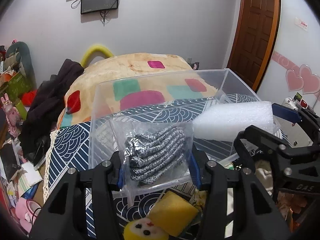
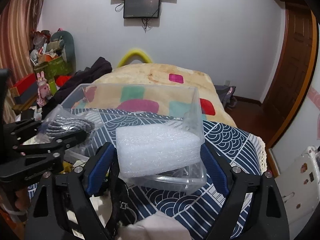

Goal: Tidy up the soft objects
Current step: 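Lower the steel-wool bag into the box with the left tool while the right drops the foam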

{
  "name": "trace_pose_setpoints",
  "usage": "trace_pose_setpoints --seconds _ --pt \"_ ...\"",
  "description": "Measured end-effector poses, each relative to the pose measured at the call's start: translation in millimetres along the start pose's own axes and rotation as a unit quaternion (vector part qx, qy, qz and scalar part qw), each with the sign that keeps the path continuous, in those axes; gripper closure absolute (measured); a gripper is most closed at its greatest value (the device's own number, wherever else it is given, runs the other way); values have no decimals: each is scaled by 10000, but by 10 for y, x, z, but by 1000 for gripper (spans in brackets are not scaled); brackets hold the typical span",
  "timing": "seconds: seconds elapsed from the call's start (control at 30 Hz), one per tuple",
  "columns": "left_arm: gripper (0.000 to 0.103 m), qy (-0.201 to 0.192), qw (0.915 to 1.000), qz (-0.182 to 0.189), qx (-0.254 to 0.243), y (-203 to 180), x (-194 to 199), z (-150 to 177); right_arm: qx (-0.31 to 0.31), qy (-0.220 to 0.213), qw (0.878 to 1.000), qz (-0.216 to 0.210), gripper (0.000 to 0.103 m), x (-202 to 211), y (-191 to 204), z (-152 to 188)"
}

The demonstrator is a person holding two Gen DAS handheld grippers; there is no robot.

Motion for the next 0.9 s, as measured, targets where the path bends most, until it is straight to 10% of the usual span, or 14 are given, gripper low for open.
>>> trace_pose_setpoints --seconds 0.9 --pt "10 -1064 9940 -103 -243 -246 1084 200 -387 -584 9975 -92 7 723 -403 252"
Point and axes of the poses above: each gripper's, at about its wrist camera, not at the fingertips, and x roughly against the way its jaws point, y to its left, z to its underside, the point moved 1 cm from there along -x, roughly the way its jaws point, and after that the axes turned 15 degrees about z, right-handed, at the moved point
